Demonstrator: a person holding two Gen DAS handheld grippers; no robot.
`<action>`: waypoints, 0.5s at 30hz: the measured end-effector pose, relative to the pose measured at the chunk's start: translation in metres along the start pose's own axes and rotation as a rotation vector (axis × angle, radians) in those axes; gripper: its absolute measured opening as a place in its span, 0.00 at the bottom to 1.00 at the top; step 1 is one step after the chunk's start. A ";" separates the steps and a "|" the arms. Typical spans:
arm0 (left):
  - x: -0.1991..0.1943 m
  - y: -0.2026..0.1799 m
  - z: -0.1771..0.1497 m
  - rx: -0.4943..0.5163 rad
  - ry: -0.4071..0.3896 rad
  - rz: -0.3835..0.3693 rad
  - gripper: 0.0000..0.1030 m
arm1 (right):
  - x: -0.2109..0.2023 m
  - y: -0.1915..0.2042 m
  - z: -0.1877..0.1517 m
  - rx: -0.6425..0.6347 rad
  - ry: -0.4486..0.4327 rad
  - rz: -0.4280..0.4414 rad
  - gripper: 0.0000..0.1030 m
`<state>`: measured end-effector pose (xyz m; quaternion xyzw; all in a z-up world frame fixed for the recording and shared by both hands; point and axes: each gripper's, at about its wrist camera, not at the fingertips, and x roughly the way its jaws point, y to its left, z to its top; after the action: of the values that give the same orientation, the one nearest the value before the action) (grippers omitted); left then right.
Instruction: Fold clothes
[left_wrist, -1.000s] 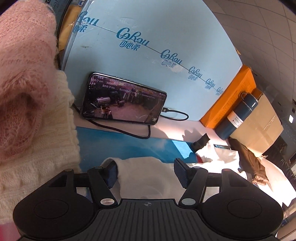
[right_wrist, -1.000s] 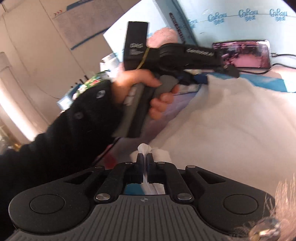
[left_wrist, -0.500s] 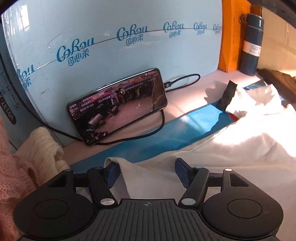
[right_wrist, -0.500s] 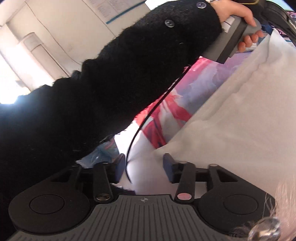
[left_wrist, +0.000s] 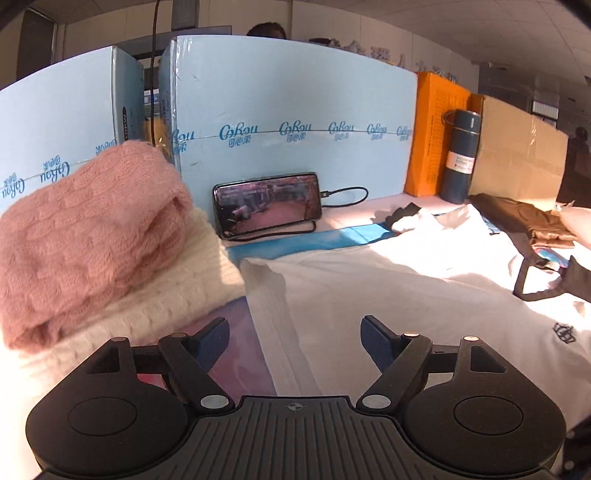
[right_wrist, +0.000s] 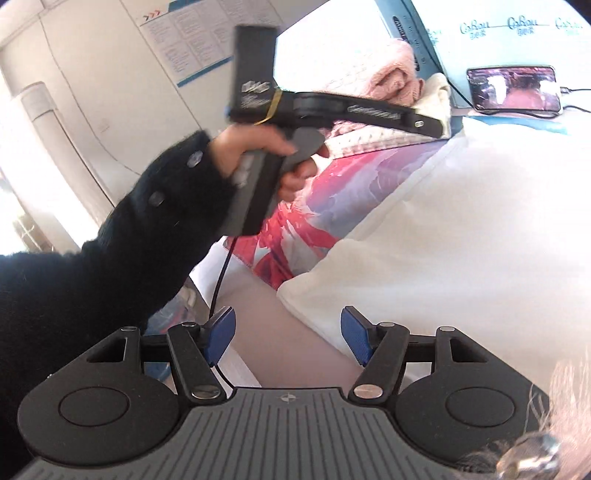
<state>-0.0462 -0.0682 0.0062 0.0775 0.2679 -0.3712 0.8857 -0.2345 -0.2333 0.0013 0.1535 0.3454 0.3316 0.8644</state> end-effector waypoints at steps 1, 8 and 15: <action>-0.009 -0.007 -0.010 -0.009 0.003 -0.027 0.73 | -0.005 -0.001 -0.005 0.013 -0.018 -0.012 0.61; -0.041 -0.045 -0.060 0.044 0.052 -0.049 0.00 | -0.032 -0.008 -0.027 0.117 -0.188 -0.123 0.64; -0.083 -0.051 -0.068 0.044 -0.042 -0.020 0.00 | -0.051 -0.013 -0.036 0.155 -0.256 -0.173 0.64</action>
<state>-0.1582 -0.0310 -0.0040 0.0865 0.2415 -0.3876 0.8854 -0.2813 -0.2762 -0.0051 0.2305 0.2691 0.2060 0.9122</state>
